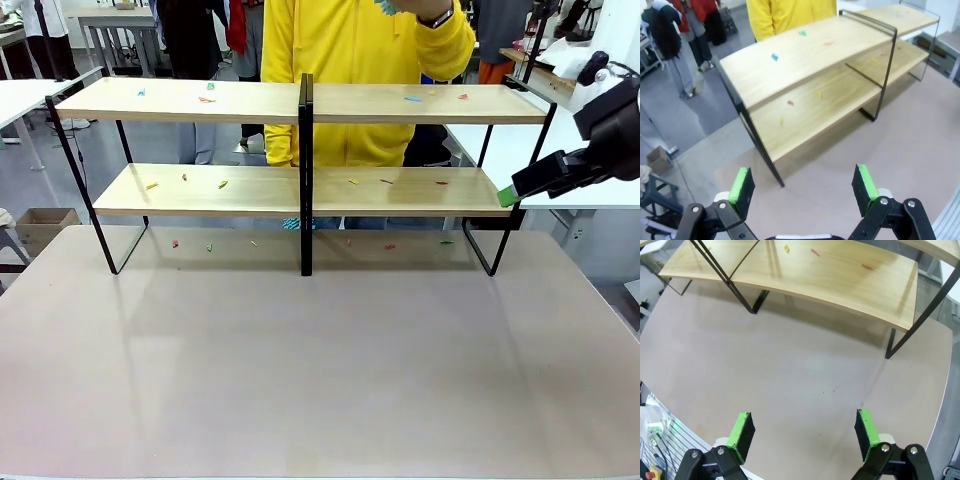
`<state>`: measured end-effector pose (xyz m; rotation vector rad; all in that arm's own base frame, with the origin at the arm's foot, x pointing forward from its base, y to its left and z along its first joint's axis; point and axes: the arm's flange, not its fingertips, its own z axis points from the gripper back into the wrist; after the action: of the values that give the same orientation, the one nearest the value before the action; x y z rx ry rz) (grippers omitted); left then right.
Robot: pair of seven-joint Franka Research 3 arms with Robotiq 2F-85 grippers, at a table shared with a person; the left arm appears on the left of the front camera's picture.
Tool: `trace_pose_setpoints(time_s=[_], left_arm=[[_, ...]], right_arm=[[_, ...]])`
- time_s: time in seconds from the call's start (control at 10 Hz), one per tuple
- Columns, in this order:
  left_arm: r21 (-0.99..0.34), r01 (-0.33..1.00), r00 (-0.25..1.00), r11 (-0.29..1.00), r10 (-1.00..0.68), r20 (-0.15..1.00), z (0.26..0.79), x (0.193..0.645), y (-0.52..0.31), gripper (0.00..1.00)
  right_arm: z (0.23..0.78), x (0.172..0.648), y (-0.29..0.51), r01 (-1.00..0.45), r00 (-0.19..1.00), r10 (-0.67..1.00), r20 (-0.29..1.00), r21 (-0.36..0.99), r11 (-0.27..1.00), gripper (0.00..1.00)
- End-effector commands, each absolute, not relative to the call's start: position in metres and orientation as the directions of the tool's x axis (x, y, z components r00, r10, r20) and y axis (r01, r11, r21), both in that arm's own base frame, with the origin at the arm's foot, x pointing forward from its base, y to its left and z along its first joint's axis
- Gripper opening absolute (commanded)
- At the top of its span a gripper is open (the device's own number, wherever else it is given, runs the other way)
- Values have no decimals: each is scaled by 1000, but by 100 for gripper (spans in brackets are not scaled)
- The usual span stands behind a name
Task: Clean the shelves.
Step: Pick up the Duster when the human hands it over.
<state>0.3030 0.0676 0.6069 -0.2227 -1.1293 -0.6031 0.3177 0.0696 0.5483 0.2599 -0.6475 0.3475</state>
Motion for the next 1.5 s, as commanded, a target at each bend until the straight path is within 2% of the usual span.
trace_pose_setpoints(time_s=[0.0,0.2,0.3,0.9,1.1,1.4], left_arm=[[125,515,245,848,-286,926,561,271,-17,100],[123,511,270,851,-294,917,571,283,-54,100],[127,545,245,829,-303,921,630,303,5,100],[112,533,253,839,-284,925,631,304,8,100],[107,599,307,794,-351,885,641,322,-2,100],[97,613,431,784,-435,790,647,357,-21,100]], right_arm=[[532,317,67,-439,733,252,632,156,885,100],[531,318,70,-446,733,260,629,156,881,100],[531,318,71,-450,732,263,628,156,879,100],[528,329,79,-449,746,279,605,146,882,100],[528,327,79,-449,745,279,606,146,882,100],[524,330,73,-438,755,264,600,162,884,100]])
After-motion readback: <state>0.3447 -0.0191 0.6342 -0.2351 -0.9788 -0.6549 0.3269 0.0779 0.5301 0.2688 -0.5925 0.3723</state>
